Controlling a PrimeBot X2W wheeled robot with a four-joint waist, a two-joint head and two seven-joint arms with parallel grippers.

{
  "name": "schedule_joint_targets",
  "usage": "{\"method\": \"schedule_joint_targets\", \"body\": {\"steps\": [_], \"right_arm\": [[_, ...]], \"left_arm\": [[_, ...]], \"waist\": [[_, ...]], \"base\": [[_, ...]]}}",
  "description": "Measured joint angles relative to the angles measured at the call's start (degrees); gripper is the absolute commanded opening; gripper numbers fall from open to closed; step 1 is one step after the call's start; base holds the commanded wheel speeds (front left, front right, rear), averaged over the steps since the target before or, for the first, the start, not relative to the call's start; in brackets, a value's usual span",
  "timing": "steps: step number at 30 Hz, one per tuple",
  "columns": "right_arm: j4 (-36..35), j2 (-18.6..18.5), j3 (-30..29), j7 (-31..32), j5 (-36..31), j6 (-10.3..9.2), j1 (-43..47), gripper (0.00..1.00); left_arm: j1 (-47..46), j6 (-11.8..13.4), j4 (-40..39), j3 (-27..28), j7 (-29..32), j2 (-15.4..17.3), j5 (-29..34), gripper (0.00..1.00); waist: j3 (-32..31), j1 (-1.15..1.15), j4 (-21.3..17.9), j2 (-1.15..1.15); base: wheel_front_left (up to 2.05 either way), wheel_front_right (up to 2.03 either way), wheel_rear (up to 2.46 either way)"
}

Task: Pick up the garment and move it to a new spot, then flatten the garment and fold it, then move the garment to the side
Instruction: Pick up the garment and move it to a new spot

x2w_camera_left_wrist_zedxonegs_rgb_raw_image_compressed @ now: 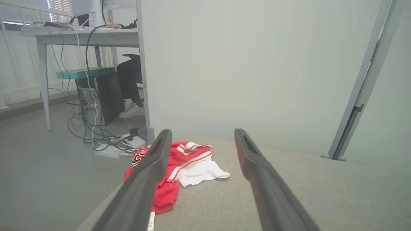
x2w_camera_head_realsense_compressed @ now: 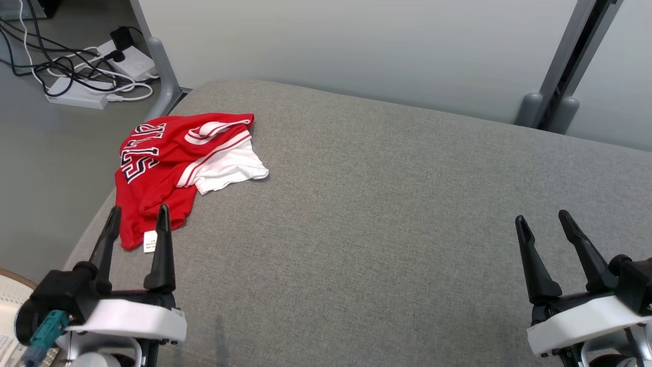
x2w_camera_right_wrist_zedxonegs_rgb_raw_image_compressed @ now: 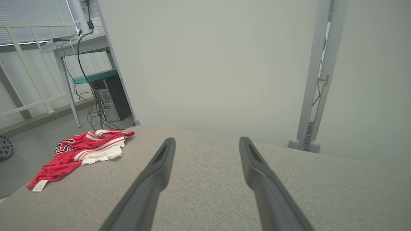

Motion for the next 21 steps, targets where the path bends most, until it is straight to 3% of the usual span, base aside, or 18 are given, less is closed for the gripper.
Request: {"method": "schedule_joint_targets", "body": {"steps": [8, 16, 20, 21], "right_arm": [[-2.7, 0.0, 0.9, 2.0, -2.1, 0.0, -2.7, 1.0], [-4.8, -0.4, 2.7, 3.7, -3.4, 0.0, -8.1, 1.0], [-4.7, -1.1, 3.7, 3.7, -3.7, 0.0, -10.5, 1.0], [-4.6, -1.4, 4.4, 3.7, -3.7, 0.0, -11.4, 1.0]], "left_arm": [[-9.5, -1.1, -0.4, 2.8, -1.4, 0.1, 0.0, 1.0], [-21.8, -7.3, 16.0, 5.2, 0.7, 0.0, -5.7, 1.0], [-26.5, -11.3, 27.1, 5.3, 1.8, -1.7, -9.2, 1.0], [-29.0, -13.3, 32.9, 5.2, 2.5, -2.5, -10.4, 1.0]], "waist": [[4.5, 0.0, -1.3, 0.0], [13.5, 0.0, -4.9, 0.0], [17.3, 0.0, -6.9, 0.0], [19.2, 0.0, -8.0, 0.0]], "base": [[0.0, 0.0, 0.0], [0.0, 0.0, 0.0], [0.0, 0.0, 0.0], [0.0, 0.0, 0.0]]}}
